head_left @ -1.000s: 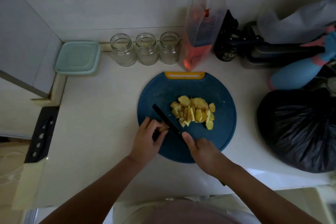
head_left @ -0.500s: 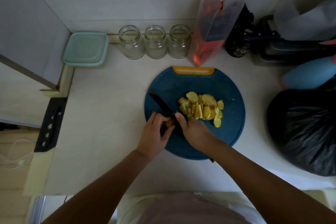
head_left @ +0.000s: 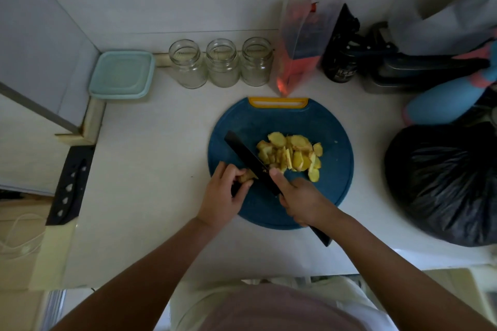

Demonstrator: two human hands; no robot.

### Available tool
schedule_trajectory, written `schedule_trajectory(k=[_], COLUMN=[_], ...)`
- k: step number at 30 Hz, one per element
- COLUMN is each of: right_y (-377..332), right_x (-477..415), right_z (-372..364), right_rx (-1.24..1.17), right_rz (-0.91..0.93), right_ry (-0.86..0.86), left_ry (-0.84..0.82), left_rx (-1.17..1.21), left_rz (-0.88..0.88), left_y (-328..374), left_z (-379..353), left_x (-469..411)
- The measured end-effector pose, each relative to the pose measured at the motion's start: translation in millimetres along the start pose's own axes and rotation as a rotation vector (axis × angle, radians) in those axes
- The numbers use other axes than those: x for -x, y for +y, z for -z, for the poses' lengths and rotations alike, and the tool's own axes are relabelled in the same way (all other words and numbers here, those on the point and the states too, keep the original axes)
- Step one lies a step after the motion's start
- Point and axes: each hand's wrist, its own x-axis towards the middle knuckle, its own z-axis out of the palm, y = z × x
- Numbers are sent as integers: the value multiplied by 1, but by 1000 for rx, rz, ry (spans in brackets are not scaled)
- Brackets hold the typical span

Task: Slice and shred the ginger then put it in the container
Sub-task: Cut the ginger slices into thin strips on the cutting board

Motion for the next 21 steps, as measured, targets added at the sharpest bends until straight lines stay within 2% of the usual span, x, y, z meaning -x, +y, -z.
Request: schedule_trajectory(k=[8,21], right_y=[4,0], right_x=[6,12], right_z=[0,3], right_rx=[-16,-35], right_rz=[-71,-64], right_ry=[-44,-86], left_ry=[-12,0], left_rx=[-31,-39], left_rz=[-31,-39], left_y=[0,1], left_z=[-1,0], left_x=[0,0])
